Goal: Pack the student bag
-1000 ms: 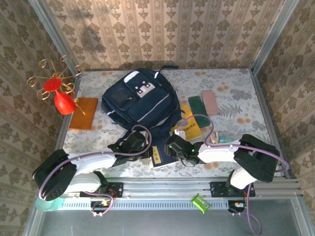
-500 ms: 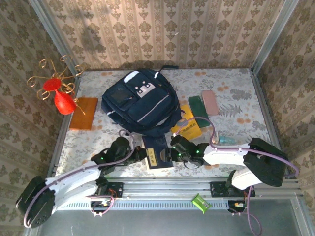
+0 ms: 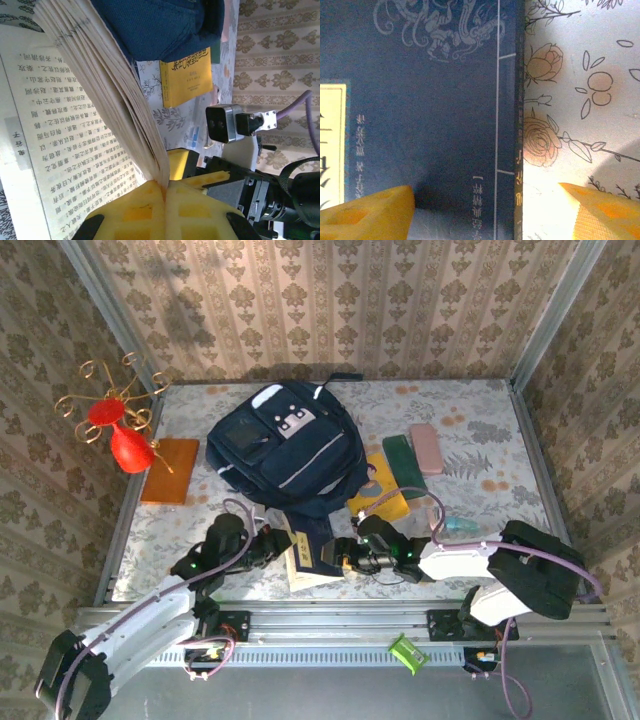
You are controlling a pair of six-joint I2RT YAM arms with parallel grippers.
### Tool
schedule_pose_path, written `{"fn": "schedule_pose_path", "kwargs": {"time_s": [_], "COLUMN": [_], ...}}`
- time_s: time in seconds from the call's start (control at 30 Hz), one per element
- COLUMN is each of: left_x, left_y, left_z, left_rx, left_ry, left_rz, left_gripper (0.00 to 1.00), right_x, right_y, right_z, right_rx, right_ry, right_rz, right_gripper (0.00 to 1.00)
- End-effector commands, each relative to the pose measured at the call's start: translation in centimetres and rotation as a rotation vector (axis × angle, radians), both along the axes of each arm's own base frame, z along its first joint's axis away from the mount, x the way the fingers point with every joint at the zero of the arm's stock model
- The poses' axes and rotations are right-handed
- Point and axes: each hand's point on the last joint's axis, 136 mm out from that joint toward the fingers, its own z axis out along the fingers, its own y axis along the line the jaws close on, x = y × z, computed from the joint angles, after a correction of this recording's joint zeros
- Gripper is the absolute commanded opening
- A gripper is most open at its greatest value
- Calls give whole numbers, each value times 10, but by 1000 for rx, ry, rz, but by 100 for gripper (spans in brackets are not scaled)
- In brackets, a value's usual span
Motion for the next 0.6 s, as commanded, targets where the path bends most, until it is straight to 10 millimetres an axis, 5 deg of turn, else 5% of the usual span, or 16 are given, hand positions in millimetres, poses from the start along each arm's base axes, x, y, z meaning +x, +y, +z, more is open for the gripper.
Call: {"fn": "schedule_pose_path", "kwargs": {"time_s": [0.0, 0.07, 0.33, 0.43, 0.57], "left_x": [7, 7, 0, 0, 7], "left_y": [-5, -3, 25, 47, 65], "left_z": [23, 17, -22, -32, -21], "left_rx": [-94, -92, 69, 214, 278], "left_ry": [-47, -35, 7, -21, -72], "left_rz": [13, 19, 64, 84, 119], "left_gripper": [0, 0, 0, 29, 70], "right_x": [0, 4, 11, 4, -12], "right_y": [18, 21, 18, 16, 27], "right_z": [15, 20, 34, 49, 91], "right_rx": [135, 168, 221, 206, 188], "right_ry": [35, 22, -14, -45, -128], "right_rz": [-21, -32, -82, -33, 129], "right_gripper": [73, 67, 11, 0, 0]}}
